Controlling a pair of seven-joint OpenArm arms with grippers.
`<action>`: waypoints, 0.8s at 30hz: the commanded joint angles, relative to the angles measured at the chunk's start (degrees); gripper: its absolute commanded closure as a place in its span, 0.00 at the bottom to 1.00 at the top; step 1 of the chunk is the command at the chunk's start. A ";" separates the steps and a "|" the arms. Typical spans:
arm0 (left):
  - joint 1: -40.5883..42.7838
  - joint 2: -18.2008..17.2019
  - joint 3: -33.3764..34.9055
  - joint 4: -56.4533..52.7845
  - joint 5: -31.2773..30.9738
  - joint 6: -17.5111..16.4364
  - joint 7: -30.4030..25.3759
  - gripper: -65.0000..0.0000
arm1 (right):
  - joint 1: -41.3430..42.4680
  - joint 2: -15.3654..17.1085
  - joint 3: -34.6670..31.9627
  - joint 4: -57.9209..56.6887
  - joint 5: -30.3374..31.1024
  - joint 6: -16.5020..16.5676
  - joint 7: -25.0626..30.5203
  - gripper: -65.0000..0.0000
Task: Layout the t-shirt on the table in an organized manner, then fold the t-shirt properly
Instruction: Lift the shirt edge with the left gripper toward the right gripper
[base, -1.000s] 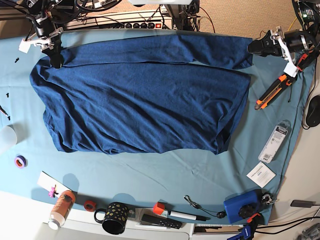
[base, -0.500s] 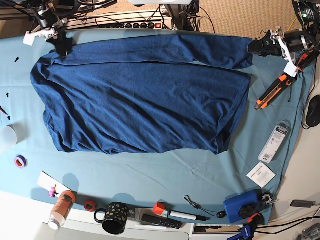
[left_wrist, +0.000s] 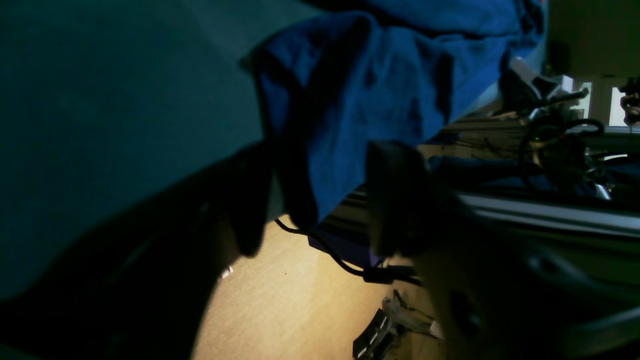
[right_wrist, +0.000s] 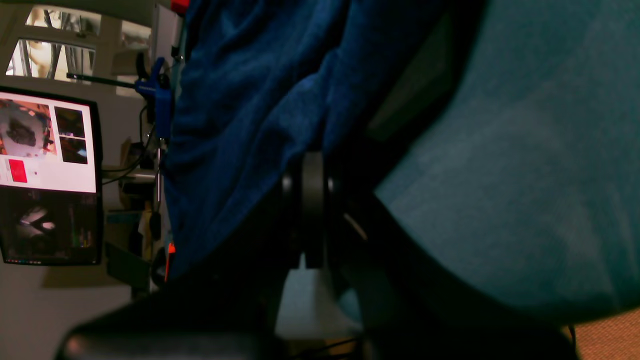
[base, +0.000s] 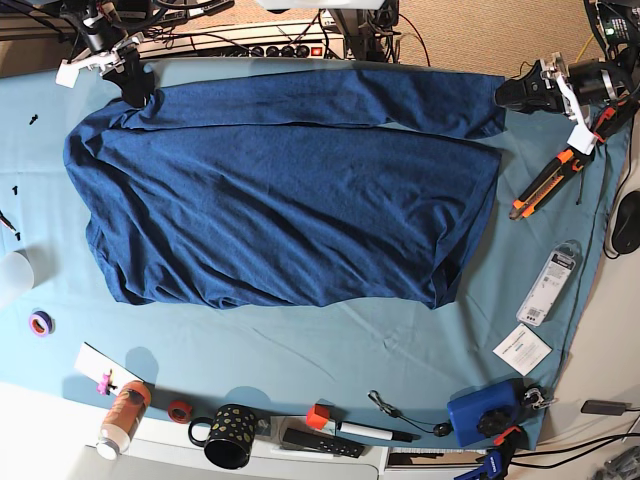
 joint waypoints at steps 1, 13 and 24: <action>0.02 -1.05 -0.44 0.57 0.93 -0.23 0.28 0.42 | -0.81 0.04 -0.11 0.09 -4.22 -0.46 -2.88 1.00; 0.17 1.05 -0.33 0.55 3.91 -0.23 0.28 0.41 | -0.79 0.04 -0.11 0.09 -4.13 -0.46 -2.88 1.00; -0.13 1.42 6.64 0.55 3.02 -0.23 0.28 0.52 | -0.81 0.07 -0.11 0.09 -3.15 -0.46 -2.88 1.00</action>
